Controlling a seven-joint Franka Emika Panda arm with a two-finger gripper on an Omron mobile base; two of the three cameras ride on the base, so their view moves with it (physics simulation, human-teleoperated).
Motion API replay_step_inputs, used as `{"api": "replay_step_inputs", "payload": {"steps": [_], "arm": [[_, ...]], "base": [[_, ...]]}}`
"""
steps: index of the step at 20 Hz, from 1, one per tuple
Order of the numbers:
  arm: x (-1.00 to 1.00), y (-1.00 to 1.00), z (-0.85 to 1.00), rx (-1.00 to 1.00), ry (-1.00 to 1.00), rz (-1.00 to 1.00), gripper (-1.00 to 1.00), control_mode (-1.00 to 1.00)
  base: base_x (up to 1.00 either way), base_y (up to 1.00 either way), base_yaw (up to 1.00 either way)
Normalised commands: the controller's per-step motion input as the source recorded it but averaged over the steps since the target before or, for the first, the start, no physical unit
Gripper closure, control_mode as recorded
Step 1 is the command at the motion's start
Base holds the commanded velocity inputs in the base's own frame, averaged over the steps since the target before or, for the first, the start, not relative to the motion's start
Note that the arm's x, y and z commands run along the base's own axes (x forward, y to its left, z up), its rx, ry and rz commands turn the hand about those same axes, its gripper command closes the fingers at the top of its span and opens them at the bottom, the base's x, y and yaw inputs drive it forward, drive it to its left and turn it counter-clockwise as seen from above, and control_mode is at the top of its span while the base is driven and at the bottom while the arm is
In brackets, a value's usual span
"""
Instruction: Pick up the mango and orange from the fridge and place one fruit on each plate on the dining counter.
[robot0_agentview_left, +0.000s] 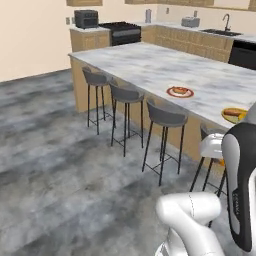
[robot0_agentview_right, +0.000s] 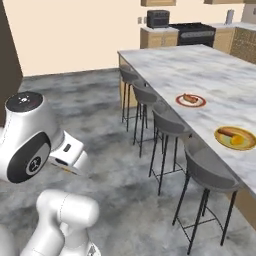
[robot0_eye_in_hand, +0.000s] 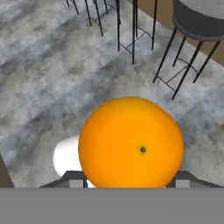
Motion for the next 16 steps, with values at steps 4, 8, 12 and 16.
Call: {"api": "replay_step_inputs", "payload": {"steps": [4, 8, 12, 16], "arm": [[0.00, 0.00, 0.00, 0.00, 0.00, 0.00, 1.00, 1.00], [0.00, 0.00, 0.00, 0.00, 0.00, 0.00, 1.00, 1.00], [0.00, 0.00, 0.00, 0.00, 0.00, 0.00, 1.00, 1.00], [0.00, 0.00, 0.00, 0.00, 0.00, 0.00, 1.00, 1.00]], "base": [[1.00, 0.35, -0.54], [1.00, 0.45, -0.56], [1.00, 0.45, -0.54], [1.00, 0.46, -0.50]]}}
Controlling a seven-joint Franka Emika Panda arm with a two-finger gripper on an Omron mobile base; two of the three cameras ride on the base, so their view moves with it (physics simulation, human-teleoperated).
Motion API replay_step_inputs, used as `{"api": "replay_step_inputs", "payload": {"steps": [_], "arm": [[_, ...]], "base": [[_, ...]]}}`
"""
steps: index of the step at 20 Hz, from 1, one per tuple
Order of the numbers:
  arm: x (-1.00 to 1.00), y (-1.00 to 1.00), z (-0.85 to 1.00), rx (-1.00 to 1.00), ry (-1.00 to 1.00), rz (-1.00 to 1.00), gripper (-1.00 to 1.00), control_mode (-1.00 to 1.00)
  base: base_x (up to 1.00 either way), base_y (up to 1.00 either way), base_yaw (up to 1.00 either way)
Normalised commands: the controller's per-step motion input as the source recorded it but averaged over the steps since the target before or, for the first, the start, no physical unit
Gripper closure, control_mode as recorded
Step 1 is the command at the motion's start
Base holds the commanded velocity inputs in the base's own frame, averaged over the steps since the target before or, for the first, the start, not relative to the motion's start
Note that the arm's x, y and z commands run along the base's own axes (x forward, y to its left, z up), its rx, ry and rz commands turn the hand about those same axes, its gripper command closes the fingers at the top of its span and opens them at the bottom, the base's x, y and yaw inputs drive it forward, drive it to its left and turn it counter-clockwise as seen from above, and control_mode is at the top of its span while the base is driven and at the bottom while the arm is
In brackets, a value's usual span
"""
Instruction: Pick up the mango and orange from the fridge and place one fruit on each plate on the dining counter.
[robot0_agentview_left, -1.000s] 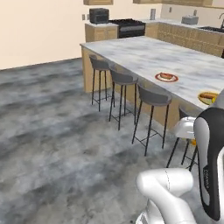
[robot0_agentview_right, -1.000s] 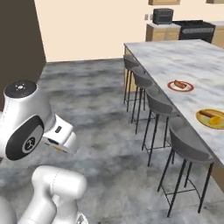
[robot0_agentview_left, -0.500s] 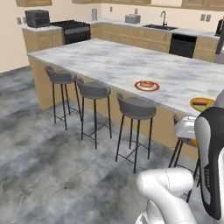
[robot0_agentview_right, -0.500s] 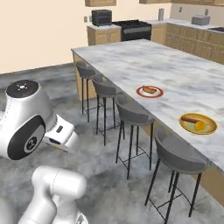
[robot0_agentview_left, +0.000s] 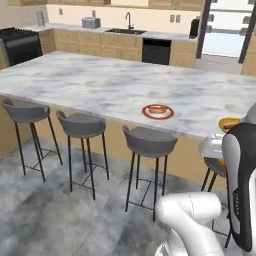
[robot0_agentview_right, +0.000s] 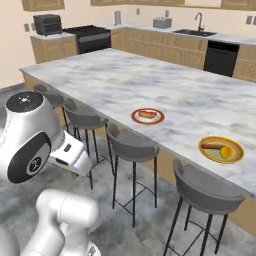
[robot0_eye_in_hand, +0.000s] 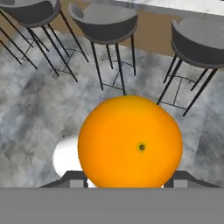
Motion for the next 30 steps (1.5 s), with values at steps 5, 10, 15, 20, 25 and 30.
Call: {"api": "replay_step_inputs", "payload": {"steps": [5, 10, 15, 20, 25, 30], "arm": [[0.00, 0.00, 0.00, 0.00, 0.00, 0.00, 1.00, 1.00], [0.00, 0.00, 0.00, 0.00, 0.00, 0.00, 1.00, 1.00], [0.00, 0.00, 0.00, 0.00, 0.00, 0.00, 1.00, 1.00], [0.00, 0.00, 0.00, 0.00, 0.00, 0.00, 1.00, 1.00], [0.00, 0.00, 0.00, 0.00, 0.00, 0.00, 1.00, 1.00], [0.01, 0.00, 0.00, 0.00, 0.00, 0.00, 1.00, -1.00]], "base": [[1.00, 0.51, -0.49], [1.00, 0.41, -0.49], [0.71, 0.05, -0.34], [0.28, 0.04, -0.09], [0.53, 0.26, -0.06], [0.10, 0.07, 0.00]]}}
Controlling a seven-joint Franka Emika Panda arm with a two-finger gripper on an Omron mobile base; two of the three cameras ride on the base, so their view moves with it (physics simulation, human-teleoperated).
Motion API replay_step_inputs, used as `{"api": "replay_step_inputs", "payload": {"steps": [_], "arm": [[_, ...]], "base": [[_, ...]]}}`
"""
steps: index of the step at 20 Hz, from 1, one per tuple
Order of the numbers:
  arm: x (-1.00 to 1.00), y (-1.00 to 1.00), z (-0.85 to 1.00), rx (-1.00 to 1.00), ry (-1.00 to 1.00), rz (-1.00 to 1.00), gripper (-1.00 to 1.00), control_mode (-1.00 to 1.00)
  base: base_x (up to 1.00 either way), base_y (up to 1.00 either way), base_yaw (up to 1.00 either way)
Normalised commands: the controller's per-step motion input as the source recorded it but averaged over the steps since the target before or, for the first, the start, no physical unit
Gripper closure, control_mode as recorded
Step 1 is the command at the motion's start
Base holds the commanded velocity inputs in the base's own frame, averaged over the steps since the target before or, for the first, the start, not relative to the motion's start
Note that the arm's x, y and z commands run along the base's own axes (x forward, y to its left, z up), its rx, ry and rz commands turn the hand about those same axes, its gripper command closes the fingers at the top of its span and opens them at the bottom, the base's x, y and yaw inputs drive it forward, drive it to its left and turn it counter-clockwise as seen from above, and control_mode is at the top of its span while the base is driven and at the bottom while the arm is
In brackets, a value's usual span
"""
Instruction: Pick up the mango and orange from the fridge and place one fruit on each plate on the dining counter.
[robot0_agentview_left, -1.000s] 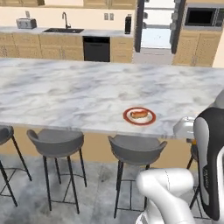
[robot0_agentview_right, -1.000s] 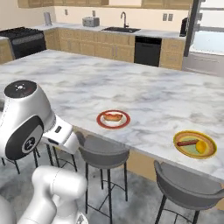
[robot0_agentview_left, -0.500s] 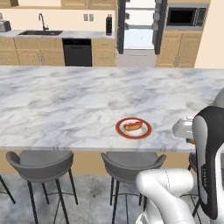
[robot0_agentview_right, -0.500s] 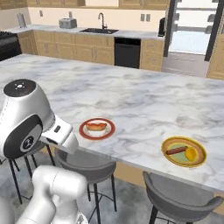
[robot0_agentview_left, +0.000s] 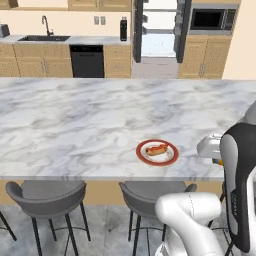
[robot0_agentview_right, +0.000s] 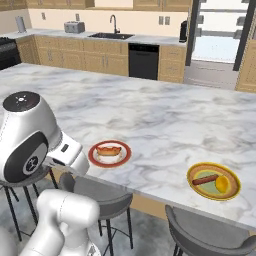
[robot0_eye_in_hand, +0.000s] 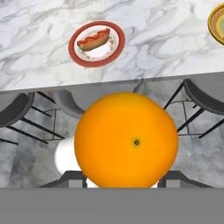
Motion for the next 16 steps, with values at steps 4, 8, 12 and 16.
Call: {"api": "replay_step_inputs", "payload": {"steps": [4, 8, 12, 16], "arm": [[0.66, 0.03, 0.00, 0.00, 0.04, 0.00, 1.00, -1.00], [1.00, 0.03, -0.36, 0.00, 0.14, 0.00, 1.00, -1.00], [1.00, 0.07, -0.95, -0.05, 0.00, 0.00, 1.00, -1.00], [1.00, 0.03, -0.89, -0.11, -0.02, -0.01, 1.00, -1.00]], "base": [[0.00, 0.00, 0.00], [0.00, 0.00, 0.00], [0.00, 0.00, 0.00], [0.00, 0.00, 0.00]]}}
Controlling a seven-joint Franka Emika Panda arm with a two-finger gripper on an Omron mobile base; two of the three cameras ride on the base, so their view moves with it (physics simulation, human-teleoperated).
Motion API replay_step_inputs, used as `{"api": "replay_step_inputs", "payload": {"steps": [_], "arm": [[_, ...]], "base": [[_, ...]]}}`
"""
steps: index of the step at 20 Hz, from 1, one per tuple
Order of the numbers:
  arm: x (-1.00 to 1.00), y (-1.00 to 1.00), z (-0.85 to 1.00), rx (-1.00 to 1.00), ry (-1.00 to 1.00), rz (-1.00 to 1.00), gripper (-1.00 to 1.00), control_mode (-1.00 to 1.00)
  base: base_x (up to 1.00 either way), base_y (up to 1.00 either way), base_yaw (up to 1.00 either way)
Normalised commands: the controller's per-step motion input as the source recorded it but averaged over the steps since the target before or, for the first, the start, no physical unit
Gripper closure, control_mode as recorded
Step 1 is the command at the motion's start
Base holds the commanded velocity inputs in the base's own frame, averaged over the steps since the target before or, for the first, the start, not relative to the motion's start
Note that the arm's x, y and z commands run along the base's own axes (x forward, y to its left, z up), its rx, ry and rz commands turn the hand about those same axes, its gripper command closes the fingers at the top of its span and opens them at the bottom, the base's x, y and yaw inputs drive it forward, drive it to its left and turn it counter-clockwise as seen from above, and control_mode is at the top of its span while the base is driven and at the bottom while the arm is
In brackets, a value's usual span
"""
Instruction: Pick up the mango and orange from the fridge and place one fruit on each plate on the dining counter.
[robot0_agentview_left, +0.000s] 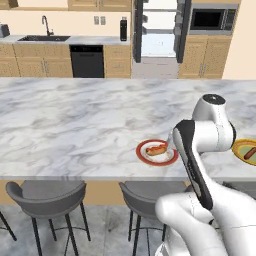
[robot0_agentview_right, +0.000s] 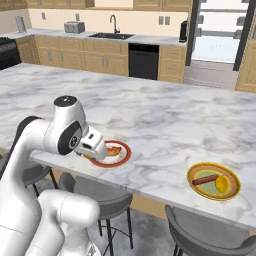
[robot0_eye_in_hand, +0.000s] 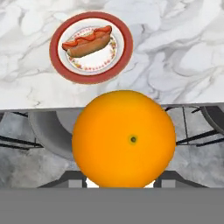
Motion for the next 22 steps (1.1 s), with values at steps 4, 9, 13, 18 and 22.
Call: {"api": "replay_step_inputs", "payload": {"steps": [4, 9, 13, 18, 22], "arm": [[0.81, 0.00, -0.35, -0.15, 0.00, -0.04, 1.00, -1.00], [0.91, -0.02, -0.17, -0.02, 0.06, 0.04, 1.00, -1.00], [0.55, -0.10, 0.00, 0.00, 0.15, 0.08, 1.00, -1.00], [0.21, -0.04, -0.10, 0.00, 0.25, 0.11, 1.00, -1.00], [0.00, 0.00, -0.69, 0.03, 0.12, 0.20, 1.00, -1.00]], "base": [[0.00, 0.00, 0.00], [0.00, 0.00, 0.00], [0.00, 0.00, 0.00], [0.00, 0.00, 0.00], [0.00, 0.00, 0.00]]}}
